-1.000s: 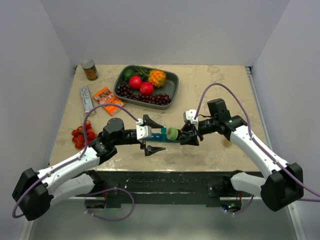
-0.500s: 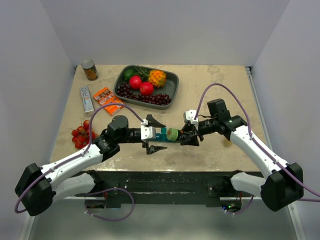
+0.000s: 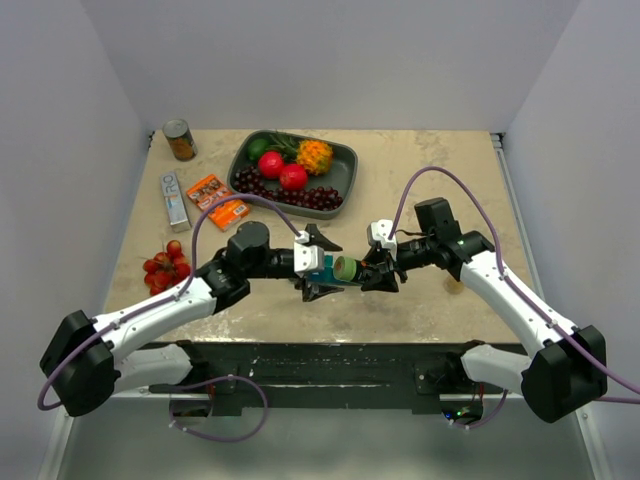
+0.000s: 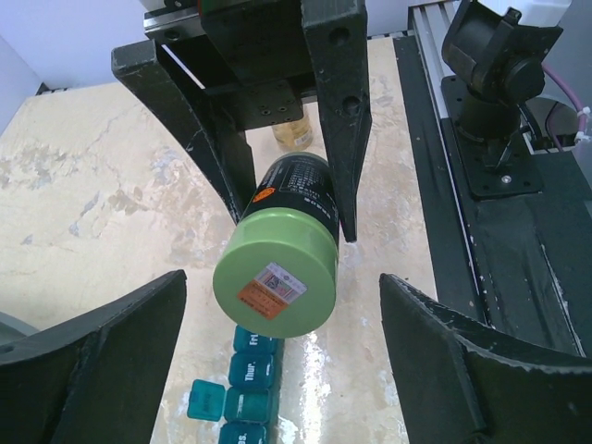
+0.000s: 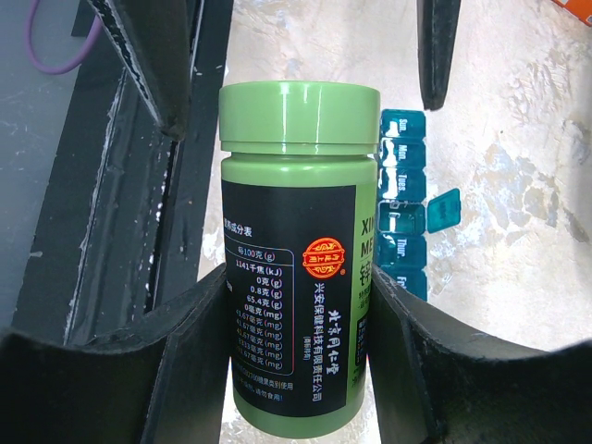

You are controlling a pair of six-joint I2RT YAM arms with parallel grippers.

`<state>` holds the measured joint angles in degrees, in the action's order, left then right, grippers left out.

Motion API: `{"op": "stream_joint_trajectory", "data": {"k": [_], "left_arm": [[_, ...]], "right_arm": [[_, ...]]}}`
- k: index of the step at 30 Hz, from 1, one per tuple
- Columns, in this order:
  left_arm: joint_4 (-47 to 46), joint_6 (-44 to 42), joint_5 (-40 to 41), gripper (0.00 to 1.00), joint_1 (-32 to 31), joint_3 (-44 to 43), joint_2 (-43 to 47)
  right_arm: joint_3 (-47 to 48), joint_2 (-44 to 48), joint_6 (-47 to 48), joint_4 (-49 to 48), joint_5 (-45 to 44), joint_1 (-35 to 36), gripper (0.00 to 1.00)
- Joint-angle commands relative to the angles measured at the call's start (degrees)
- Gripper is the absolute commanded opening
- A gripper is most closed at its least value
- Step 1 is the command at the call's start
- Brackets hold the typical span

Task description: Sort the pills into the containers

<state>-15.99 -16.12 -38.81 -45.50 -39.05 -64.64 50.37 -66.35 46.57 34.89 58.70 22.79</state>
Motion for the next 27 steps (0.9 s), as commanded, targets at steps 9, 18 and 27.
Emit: {"op": "stream_joint_trajectory", "data": {"k": [9, 18, 27], "left_arm": [[1.1, 0.6, -0.7, 0.53, -1.0, -4.8, -3.3], [-0.5, 27.4, 5.2, 0.00, -1.0, -3.7, -1.1], [18.6, 68.9, 13.5, 0.00, -0.9, -13.6, -5.0]], "right_arm": [[0.3, 0.8, 0.9, -0.7, 2.7, -0.2, 0.00], [0.0, 1.0, -0.9, -2.3, 0.6, -0.4, 0.00], [0.3, 0.8, -3.4, -4.4, -1.6, -0.8, 0.00]]}}
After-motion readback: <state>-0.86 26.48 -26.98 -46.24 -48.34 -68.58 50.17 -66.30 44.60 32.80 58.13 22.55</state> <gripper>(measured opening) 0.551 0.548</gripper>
